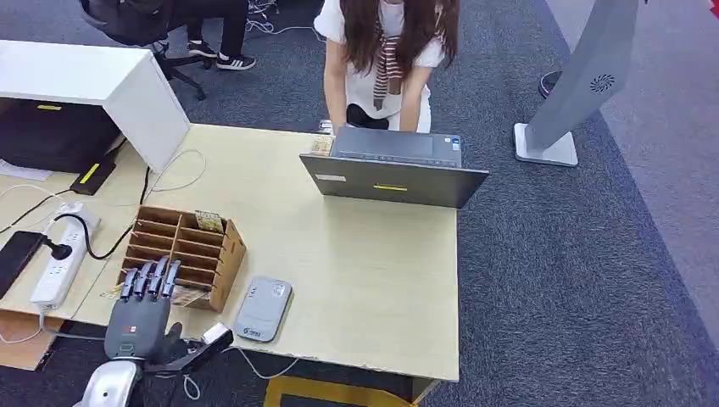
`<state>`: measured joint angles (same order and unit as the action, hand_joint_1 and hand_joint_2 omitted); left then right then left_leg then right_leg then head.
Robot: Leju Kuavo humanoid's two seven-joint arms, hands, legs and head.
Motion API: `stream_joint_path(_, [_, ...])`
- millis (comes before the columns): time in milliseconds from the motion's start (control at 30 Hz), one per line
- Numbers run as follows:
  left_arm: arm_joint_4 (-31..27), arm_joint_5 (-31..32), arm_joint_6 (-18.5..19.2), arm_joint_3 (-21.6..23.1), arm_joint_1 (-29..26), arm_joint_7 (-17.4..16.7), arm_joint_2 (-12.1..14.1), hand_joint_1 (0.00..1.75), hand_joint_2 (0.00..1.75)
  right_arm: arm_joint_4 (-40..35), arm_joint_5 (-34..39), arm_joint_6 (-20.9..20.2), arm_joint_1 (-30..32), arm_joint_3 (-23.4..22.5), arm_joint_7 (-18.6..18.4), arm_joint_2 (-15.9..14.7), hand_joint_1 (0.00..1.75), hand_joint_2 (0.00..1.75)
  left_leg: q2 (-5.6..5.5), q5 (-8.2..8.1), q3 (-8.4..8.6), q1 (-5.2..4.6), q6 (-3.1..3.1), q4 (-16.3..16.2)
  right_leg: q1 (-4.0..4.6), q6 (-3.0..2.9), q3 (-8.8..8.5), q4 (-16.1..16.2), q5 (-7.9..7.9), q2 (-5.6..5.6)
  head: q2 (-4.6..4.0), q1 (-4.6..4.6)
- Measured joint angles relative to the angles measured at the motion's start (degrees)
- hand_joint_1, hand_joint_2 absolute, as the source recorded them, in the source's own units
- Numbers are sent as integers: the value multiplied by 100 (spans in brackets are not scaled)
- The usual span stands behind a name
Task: Pass the card to the sensor for recognition and then transmit it.
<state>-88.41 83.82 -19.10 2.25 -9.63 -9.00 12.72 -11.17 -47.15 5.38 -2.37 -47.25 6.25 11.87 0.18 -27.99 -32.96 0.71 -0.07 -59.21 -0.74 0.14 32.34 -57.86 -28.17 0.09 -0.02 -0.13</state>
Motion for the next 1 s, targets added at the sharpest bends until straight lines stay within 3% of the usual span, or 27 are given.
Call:
stream_joint_path(433, [162,9,-26,0,25,9,-24,0,175,0,-7,9,0,0,0,0,0,175,0,0,0,0,0,0,0,0,0,0,0,0,2,0])
stream_joint_path(467, [166,18,-35,0,25,9,-24,175,175,0,-7,9,1,0,0,0,0,175,0,0,0,0,0,0,0,0,0,0,0,0,2,0])
stream_joint_path(1000, [173,24,-380,0,39,131,-26,175,175,0,-66,-17,2,-2,59,0,0,175,1,0,0,0,0,0,0,0,-1,0,0,0,2,0])
